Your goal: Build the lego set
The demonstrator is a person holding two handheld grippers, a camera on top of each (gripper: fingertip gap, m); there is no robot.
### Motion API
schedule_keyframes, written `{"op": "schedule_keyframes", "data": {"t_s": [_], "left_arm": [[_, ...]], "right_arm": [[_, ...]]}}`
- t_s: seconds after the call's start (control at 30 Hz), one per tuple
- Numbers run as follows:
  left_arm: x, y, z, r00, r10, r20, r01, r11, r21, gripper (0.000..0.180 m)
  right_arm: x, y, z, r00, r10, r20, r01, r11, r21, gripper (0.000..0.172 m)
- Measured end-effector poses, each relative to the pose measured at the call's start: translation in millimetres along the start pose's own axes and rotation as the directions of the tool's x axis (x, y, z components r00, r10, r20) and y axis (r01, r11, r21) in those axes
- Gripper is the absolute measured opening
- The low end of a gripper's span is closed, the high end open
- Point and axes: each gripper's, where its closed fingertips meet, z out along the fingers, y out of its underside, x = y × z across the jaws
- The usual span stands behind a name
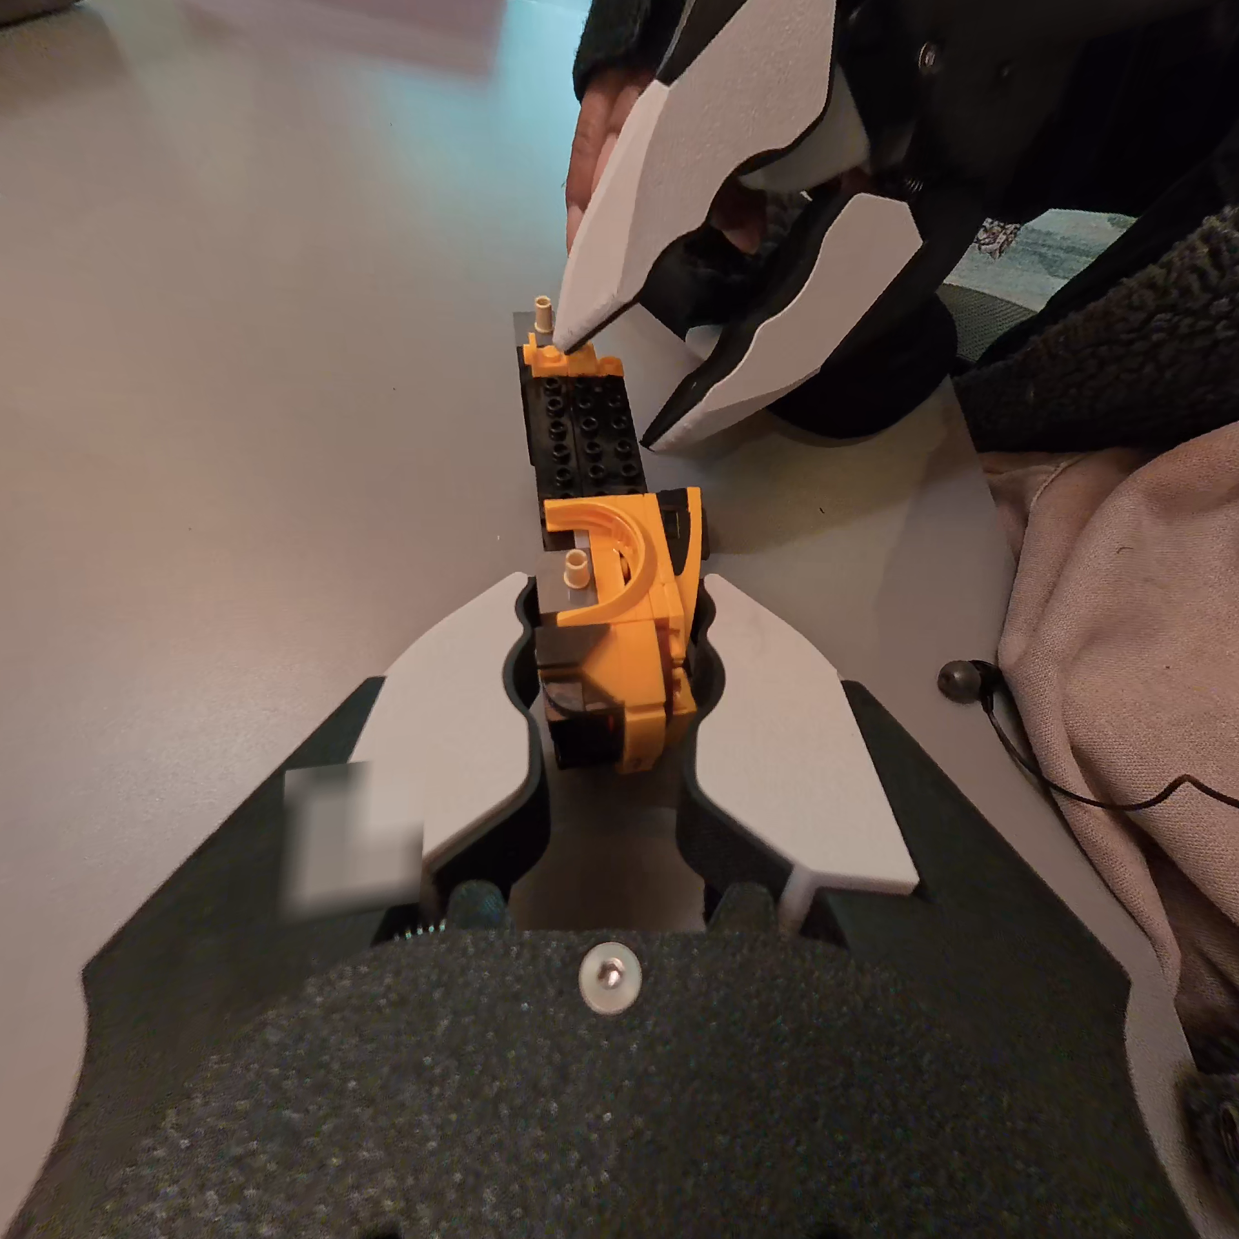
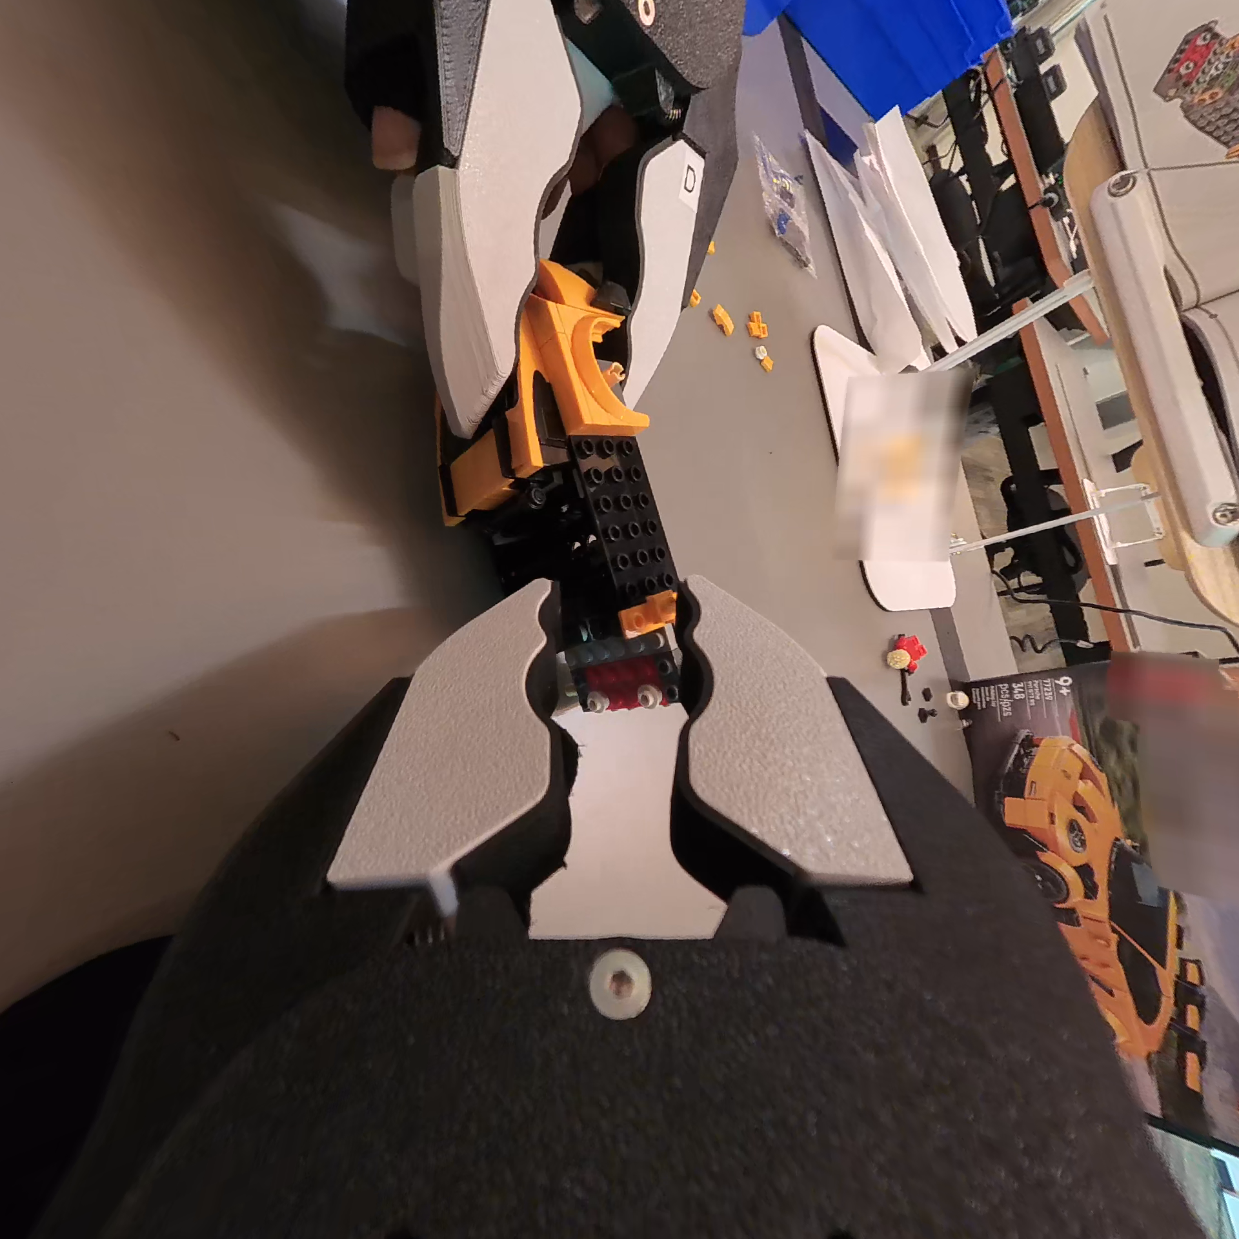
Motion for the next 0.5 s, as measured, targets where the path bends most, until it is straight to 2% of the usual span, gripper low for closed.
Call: {"op": "schedule_keyframes", "data": {"t_s": [0.5], "left_arm": [[0.1,0.0,0.1,1.000,0.001,-0.003,-0.001,1.000,0.000,0.043]], "right_arm": [[-1.2,0.8,0.5,0.999,0.039,0.008,-0.039,0.999,-0.001,0.035]]}}
